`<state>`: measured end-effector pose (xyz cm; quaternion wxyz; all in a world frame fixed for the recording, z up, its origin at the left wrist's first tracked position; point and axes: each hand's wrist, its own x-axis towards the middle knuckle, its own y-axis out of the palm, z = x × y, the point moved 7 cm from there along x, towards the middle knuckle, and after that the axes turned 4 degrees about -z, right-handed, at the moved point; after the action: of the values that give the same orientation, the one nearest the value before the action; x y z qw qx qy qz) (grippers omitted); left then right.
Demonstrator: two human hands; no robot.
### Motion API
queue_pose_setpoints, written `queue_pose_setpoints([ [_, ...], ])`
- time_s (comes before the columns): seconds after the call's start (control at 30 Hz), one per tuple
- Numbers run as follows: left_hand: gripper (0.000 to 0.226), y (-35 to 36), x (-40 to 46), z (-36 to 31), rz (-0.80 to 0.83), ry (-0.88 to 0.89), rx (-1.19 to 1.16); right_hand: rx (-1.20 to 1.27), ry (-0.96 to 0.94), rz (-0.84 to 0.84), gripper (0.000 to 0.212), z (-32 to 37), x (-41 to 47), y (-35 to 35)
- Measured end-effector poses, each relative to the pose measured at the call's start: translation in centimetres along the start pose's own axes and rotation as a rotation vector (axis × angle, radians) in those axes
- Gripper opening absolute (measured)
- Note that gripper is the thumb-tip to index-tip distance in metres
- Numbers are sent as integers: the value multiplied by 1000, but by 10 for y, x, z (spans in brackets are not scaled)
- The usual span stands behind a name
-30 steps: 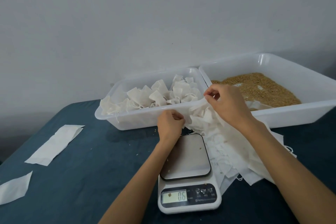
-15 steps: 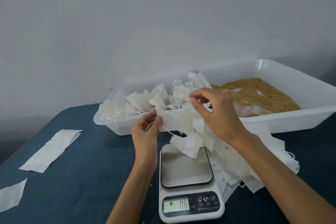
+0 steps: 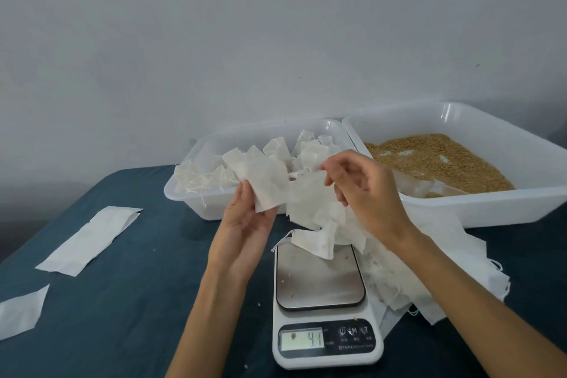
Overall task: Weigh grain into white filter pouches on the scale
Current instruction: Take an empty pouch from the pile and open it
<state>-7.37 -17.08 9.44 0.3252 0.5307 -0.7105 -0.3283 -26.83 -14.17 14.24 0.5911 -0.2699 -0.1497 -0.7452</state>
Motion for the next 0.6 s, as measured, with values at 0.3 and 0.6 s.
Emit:
queue_pose_setpoints([
  [0.3,57,15,-5,10,148,-49,204,299,328,404,17,-13,-8,28],
  [0.6,19,-3,-1,37,-64,-131,423,141,440,336,45,-24,-5,3],
])
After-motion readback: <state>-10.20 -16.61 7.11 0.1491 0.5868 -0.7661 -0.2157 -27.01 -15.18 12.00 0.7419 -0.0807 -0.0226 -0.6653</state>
